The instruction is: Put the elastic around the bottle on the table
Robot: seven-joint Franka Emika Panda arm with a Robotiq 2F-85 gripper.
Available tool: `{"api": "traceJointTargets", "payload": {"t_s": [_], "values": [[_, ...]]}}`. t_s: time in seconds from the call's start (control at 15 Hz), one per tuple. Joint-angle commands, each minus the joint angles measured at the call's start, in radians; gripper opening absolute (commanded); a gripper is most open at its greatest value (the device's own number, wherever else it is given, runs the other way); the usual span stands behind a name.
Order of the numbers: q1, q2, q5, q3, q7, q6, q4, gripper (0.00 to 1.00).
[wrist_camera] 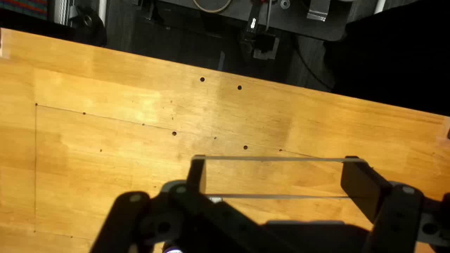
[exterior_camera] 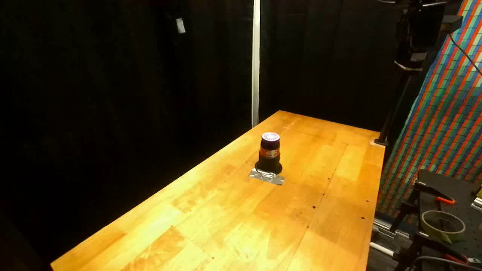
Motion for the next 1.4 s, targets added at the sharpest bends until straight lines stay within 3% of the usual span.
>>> {"api": "traceJointTargets", "payload": {"t_s": [0.0, 0.67, 1.13, 1.33], "values": [[0.004, 0.001, -0.001, -0.003, 0.002, -0.002, 0.006, 1.0], [0.004, -0.004, -0.001, -0.003, 0.002, -0.002, 0.011, 1.0], [-0.033, 0.404, -0.091, -0.03, -0.048, -0.09, 0.39, 1.0], [-0.039, 0.574, -0.146, -0.046, -0.048, -0.061, 0.539, 1.0]]}}
